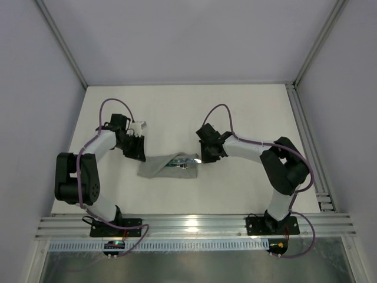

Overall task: Fold the napkin into a case and place the utensils inside
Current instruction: Insert the knife into the folded napkin.

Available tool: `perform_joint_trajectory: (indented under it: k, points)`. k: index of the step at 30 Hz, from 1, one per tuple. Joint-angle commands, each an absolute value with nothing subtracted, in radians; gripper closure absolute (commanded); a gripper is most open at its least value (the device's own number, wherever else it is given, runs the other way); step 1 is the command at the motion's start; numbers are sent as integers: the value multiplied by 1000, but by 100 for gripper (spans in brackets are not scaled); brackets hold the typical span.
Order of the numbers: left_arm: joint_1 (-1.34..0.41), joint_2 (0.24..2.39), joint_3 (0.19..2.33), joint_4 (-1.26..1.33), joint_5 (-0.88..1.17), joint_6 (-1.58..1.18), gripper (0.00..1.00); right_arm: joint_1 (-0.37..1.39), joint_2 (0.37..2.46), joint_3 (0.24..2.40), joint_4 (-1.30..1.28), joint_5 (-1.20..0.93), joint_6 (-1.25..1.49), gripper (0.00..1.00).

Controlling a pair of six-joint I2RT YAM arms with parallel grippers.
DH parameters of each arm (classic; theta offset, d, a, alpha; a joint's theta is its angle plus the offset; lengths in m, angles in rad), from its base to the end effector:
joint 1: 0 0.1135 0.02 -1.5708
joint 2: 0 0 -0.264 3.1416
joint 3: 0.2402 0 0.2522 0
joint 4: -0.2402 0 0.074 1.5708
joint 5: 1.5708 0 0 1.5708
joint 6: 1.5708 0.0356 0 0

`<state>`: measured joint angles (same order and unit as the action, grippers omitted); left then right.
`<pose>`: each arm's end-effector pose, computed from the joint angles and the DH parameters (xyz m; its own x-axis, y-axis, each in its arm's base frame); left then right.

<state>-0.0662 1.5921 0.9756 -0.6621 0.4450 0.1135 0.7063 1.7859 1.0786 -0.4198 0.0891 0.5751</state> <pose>0.2891 -0.0345 0.1831 -0.9286 0.1640 -0.3329 0.2905 0.8795 -0.3769 0.2672 0.2238 0.1590 -0.9124 -0.0662 -0.4039 -0.1443 0.9755 0.1661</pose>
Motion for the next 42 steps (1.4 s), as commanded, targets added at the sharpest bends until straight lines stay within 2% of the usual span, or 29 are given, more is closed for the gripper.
perform_joint_trajectory:
  k: [1,17,26,31,35,42]
  points:
    - [-72,1551,977,-643,453,129,75,722,1825,1112,-433,94,578,91]
    - [-80,1540,974,-641,446,137,75,796,1910,1272,-474,109,563,91]
    - [-66,1487,1042,-706,339,181,59,796,1856,1215,-500,150,551,91]
    - [-61,1436,1028,-758,319,202,58,811,1836,1193,-506,158,555,91]
    - [-63,1424,990,-778,282,227,73,824,1835,1195,-505,144,558,91]
    - [-61,1457,956,-761,273,252,89,827,1847,1230,-502,118,564,91]
